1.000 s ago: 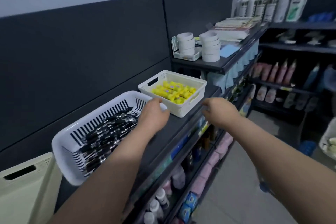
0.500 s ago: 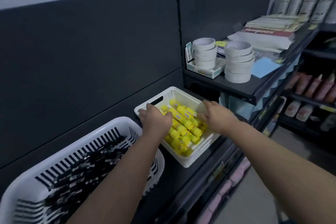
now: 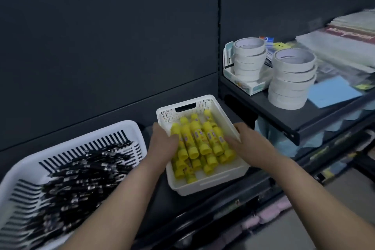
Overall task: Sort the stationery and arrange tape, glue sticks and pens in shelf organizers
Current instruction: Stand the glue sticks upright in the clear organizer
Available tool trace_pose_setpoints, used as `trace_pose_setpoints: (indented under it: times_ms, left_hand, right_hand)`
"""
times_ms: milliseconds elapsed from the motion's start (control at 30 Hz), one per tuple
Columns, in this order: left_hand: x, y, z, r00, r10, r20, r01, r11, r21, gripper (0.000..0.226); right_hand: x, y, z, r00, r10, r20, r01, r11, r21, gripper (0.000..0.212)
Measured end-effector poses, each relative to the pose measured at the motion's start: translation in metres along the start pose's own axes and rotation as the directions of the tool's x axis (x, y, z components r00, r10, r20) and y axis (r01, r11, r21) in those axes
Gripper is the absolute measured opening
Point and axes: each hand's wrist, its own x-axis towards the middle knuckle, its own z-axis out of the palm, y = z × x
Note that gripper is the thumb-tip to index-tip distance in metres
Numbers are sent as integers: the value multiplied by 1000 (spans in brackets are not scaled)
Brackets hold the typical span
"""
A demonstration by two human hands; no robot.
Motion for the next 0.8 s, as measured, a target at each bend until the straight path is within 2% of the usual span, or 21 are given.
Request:
trace_pose_setpoints:
  times_ms: [100, 267, 367, 467, 633, 700, 800]
  left_hand:
    - [-19, -9, 6, 997, -71, -3, 71, 996, -54, 36]
    - [-38, -11, 13, 990, -136, -38, 123, 966, -227, 31]
    - [-39, -5, 12, 971, -238, -7, 226, 929, -292, 31]
    - [-44, 3, 11, 963, -261, 69, 269, 901, -341, 35]
    - [-65, 34, -1, 984, -158, 81, 177, 865, -469, 18]
    - [-77, 48, -13, 992, -123, 32, 123, 864, -489, 16]
    - [-97, 58, -41, 991, -116, -72, 63, 858, -510, 19]
  right_hand:
    - [3, 7, 2, 995, -78, 64, 69, 989, 132, 50]
    - [11, 14, 8, 986, -116, 121, 78, 957, 281, 58]
    - [16, 16, 12, 989, -89, 120, 45, 942, 332, 50]
    - [16, 17, 10, 989, -103, 106, 59, 933, 355, 41]
    - [10, 12, -16, 986, -166, 12, 148, 909, 390, 33]
    - [8, -2, -31, 974, -224, -27, 217, 898, 383, 32]
    - [1, -36, -49, 949, -314, -13, 295, 877, 380, 33]
